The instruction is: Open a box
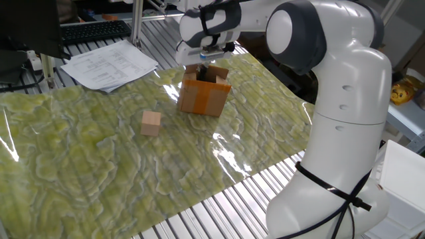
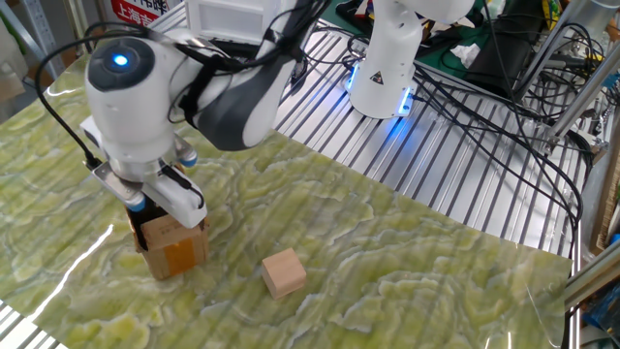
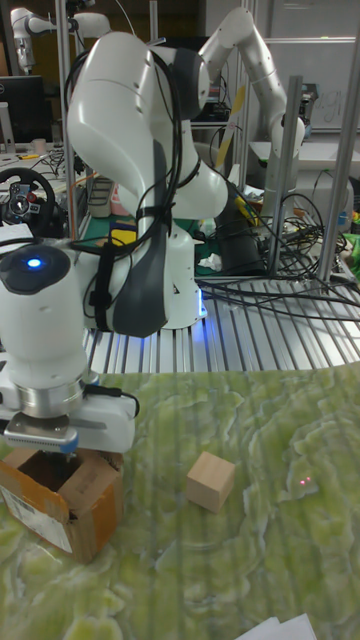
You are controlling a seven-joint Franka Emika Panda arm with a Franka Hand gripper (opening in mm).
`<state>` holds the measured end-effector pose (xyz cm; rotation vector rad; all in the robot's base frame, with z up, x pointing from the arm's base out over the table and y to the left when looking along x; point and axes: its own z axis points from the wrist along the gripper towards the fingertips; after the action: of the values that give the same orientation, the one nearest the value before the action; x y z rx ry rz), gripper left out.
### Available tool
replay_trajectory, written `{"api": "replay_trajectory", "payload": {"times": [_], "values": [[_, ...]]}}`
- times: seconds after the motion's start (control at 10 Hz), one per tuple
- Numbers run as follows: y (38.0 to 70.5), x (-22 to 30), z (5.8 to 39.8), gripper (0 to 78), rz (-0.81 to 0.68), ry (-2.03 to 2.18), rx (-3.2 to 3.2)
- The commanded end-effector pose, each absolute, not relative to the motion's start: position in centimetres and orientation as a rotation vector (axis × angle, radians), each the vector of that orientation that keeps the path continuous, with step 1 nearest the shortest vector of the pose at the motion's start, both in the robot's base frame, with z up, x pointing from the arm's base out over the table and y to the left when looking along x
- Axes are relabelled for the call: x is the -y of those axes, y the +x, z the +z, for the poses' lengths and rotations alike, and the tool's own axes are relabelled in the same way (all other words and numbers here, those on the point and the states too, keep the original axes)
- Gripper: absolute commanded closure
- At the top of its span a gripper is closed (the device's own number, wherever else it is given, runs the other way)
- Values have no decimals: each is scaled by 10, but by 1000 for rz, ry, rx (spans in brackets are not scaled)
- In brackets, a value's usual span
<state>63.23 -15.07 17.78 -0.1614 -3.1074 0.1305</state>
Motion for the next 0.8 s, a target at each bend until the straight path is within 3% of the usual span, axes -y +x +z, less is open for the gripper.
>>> {"api": "replay_trajectory", "payload": {"times": [0.1,0.8], "values": [[642,130,186,776,23,-296,3107],[670,92,202,776,-19,-473,3092]]}}
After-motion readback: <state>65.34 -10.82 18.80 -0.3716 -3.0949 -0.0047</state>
